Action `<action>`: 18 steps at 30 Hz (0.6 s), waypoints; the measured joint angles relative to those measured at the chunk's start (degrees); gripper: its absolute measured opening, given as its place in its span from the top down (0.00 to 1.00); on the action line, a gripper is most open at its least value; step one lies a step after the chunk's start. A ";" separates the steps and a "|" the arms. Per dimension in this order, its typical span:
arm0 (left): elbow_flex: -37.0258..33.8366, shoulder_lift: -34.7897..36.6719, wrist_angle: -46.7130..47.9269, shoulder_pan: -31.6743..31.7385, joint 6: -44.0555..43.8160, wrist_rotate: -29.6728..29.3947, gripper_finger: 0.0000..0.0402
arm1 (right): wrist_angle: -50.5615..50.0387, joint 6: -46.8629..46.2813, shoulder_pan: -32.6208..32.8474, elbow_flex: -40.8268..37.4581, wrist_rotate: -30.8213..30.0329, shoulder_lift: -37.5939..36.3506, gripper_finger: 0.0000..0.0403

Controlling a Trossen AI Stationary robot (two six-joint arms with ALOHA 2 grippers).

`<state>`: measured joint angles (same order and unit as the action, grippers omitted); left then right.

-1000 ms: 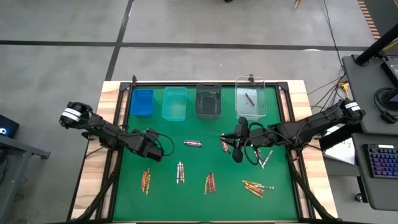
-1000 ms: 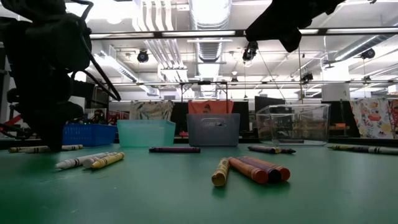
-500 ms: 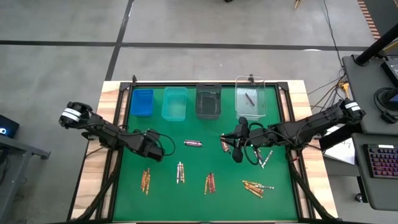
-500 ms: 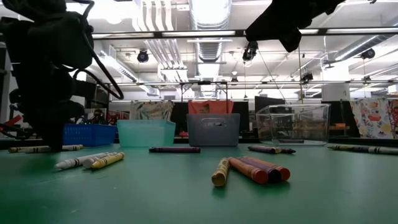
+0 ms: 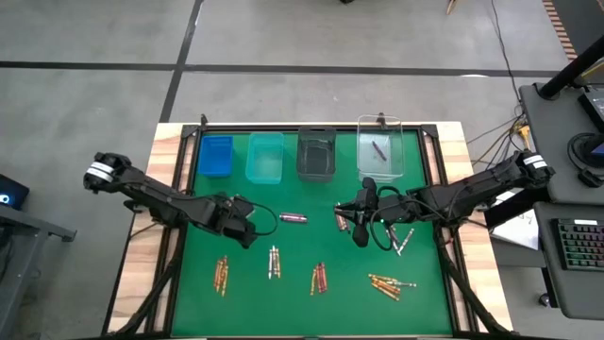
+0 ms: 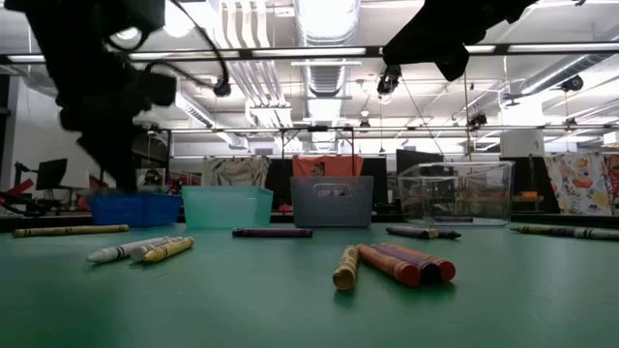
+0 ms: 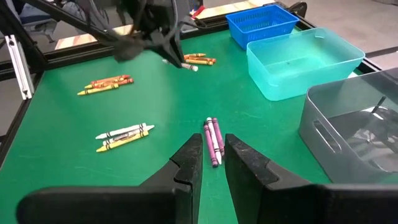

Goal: Sort crayons
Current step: Put the white crayon into the light blue bin

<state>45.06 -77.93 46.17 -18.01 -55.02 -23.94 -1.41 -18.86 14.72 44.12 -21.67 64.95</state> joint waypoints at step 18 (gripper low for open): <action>4.00 6.62 -14.55 30.86 38.69 0.19 1.00 | -0.02 0.45 0.00 0.00 0.02 0.00 0.86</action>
<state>49.06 -71.31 31.62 12.84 -16.32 -23.75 -1.43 -18.41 14.72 44.12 -21.65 64.95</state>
